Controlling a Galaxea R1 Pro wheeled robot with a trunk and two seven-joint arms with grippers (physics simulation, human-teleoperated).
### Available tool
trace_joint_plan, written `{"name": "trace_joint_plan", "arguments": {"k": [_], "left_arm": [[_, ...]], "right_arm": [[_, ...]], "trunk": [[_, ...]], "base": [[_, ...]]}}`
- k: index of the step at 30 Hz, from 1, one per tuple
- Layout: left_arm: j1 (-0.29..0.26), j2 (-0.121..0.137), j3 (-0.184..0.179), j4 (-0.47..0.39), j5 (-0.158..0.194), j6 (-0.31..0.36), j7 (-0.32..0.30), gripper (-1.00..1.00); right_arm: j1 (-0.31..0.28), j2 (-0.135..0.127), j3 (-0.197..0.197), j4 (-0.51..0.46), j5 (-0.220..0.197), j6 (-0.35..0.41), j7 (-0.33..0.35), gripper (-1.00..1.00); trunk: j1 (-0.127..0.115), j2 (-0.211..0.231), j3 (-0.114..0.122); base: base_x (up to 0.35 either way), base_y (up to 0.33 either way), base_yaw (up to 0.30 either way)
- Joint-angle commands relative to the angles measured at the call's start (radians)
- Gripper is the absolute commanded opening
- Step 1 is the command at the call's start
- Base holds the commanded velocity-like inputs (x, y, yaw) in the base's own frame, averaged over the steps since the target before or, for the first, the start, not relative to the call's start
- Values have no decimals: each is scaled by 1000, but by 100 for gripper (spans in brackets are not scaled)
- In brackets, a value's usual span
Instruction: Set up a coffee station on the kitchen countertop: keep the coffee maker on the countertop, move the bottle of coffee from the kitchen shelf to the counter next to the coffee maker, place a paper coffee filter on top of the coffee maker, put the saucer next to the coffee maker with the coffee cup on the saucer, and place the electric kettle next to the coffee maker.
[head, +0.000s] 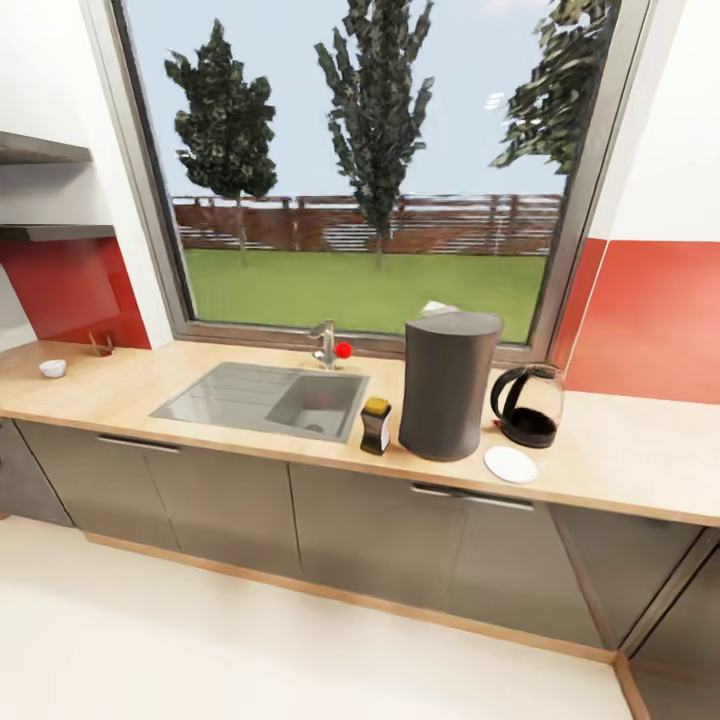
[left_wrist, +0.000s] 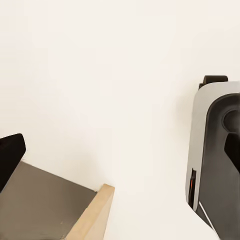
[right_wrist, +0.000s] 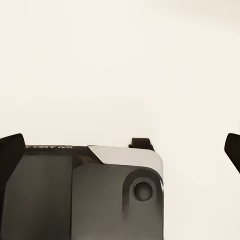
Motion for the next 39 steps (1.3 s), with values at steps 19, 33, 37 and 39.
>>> {"name": "trace_joint_plan", "arguments": {"k": [19,33,37,39], "left_arm": [[-1,0,6,0,48,-12,-1,100],[-1,1,6,1,49,-12,-1,100],[-1,1,6,1,49,-12,-1,100],[-1,1,6,1,49,-12,-1,100]], "right_arm": [[-1,0,9,1,-10,-4,-5,100],[-1,-6,9,1,-9,-2,-8,100],[-1,-6,9,1,-10,-2,-8,100],[-1,-6,9,1,-10,-2,-8,100]], "trunk": [[1,-2,-1],[1,-2,4],[1,-2,6],[1,-2,7]], "base": [[247,259,253],[253,249,279],[253,249,279],[253,249,279]]}}
